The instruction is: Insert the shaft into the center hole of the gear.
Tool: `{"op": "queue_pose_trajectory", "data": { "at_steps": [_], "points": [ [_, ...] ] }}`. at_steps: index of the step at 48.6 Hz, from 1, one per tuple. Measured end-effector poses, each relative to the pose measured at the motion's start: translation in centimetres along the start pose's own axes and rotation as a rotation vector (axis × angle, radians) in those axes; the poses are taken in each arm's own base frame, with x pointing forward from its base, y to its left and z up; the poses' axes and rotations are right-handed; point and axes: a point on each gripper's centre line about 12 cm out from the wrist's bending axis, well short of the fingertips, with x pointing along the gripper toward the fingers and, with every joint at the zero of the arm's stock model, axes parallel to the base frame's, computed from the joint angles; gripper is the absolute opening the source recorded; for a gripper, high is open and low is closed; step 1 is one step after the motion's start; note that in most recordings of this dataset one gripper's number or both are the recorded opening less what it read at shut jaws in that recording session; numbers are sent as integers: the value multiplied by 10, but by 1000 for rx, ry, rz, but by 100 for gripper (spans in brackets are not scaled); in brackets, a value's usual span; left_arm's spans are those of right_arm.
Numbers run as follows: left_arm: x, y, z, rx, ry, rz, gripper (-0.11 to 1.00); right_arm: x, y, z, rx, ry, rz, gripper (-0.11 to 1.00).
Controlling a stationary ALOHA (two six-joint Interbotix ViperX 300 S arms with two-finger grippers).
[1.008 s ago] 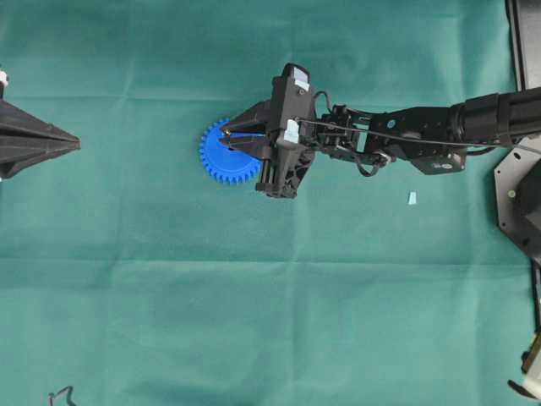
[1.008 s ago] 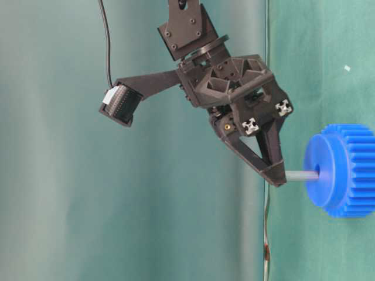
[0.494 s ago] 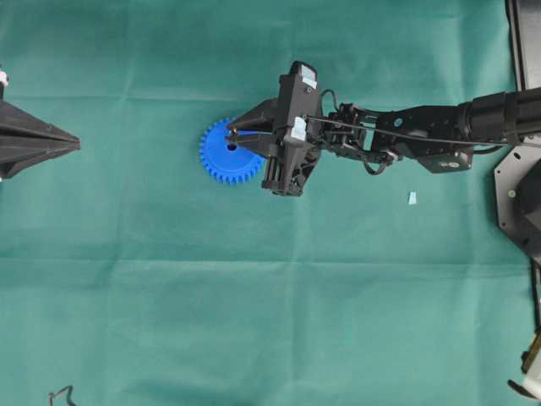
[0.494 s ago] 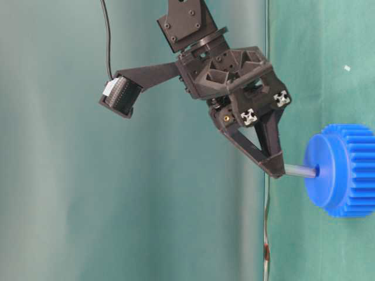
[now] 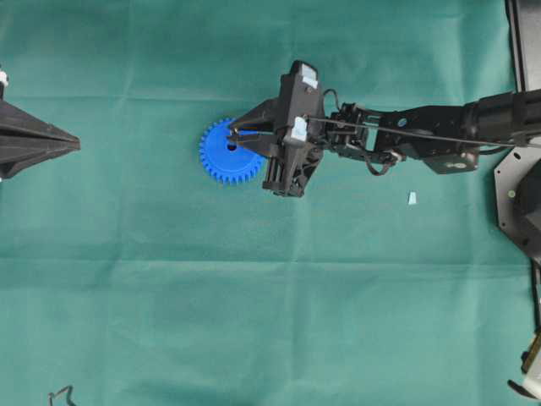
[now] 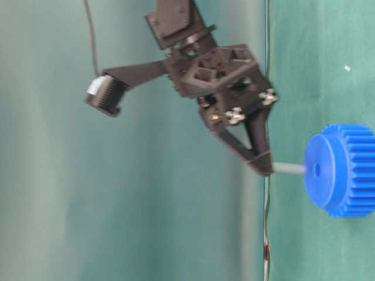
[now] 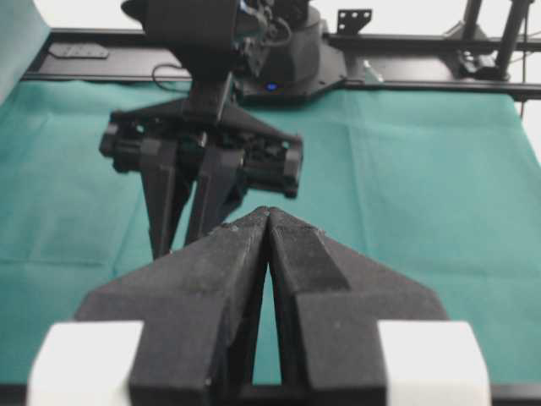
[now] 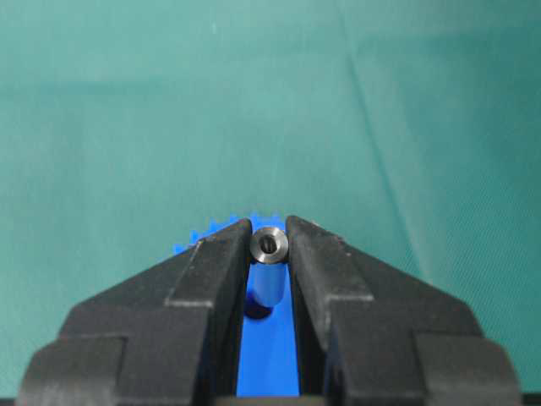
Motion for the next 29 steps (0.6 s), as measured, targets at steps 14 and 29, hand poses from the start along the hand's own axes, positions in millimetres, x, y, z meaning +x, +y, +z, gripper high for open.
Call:
{"op": "queue_pose_trajectory", "data": {
  "at_steps": [14,29],
  "points": [
    [0,0,0,0,0,0,0,-1,1,-3,-3,39,4,16],
    [0,0,0,0,2,0,0,14,1,-11,-5,61,-1,16]
  ]
}}
